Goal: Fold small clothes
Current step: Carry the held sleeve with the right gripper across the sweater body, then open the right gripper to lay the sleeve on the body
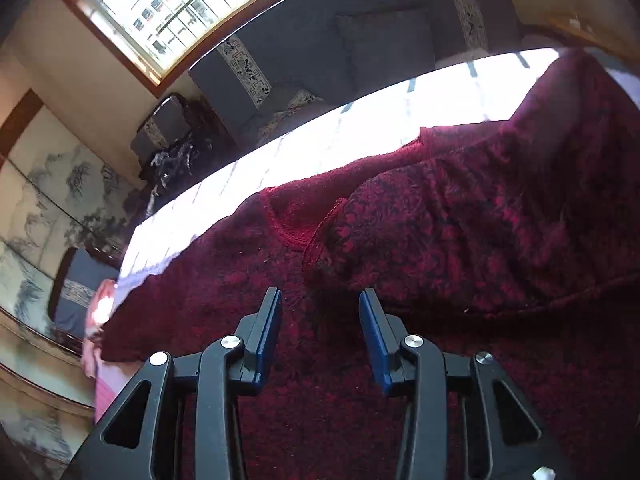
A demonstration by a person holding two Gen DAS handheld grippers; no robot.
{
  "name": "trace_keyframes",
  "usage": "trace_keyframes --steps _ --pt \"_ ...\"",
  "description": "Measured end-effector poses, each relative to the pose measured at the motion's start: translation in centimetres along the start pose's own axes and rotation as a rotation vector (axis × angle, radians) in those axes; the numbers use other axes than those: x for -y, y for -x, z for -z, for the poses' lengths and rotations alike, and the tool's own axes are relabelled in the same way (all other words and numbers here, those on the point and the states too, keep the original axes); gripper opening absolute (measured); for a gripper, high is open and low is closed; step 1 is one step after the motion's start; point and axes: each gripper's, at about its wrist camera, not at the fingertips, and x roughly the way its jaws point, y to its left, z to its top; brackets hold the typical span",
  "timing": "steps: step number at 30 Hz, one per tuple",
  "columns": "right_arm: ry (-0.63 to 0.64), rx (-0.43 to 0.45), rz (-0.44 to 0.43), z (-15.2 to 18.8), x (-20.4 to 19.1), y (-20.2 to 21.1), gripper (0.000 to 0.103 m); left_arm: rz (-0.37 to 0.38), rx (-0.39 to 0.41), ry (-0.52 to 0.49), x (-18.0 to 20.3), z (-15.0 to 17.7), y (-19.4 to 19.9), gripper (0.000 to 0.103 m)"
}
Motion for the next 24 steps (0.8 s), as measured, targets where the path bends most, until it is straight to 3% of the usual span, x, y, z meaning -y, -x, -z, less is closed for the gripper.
trace_keyframes --steps 1,2,3,6,7,9,10,13,19,24 --pt "0.152 0.025 0.093 0.2 -1.8 0.0 0.052 -0.002 0.0 0.001 0.0 0.0 0.0 0.103" --pt "0.297 0.037 0.171 0.7 -3.6 -0.3 0.074 -0.004 -0.001 -0.001 0.0 0.0 0.0 0.103" --pt "0.422 0.047 0.23 1.5 -5.0 -0.7 0.081 -0.006 -0.003 -0.004 0.1 0.0 -0.1 0.103" --pt "0.714 0.071 0.373 3.6 -7.6 -2.3 0.081 -0.007 -0.006 -0.01 0.2 0.0 -0.1 0.103" --pt "0.766 0.066 0.399 4.1 -8.0 -3.1 0.075 -0.006 -0.007 -0.01 0.2 0.0 -0.1 0.103" --pt "0.795 0.019 0.432 4.2 -7.8 -4.6 0.049 -0.006 -0.007 -0.01 0.1 0.0 -0.1 0.103" --pt "0.775 -0.021 0.43 3.9 -7.4 -5.4 0.029 -0.006 -0.007 -0.01 0.2 0.0 -0.1 0.103" --pt "0.676 -0.022 0.425 2.5 -6.2 -5.4 0.011 -0.007 -0.007 -0.01 0.2 0.0 -0.1 0.103" --pt "0.58 0.07 0.264 1.0 -7.5 -2.4 0.009 -0.014 -0.01 -0.016 0.2 -0.1 -0.2 0.103" --pt "0.621 0.107 0.194 1.5 -11.6 -2.0 0.009 -0.011 -0.009 -0.013 0.2 -0.1 -0.2 0.103"
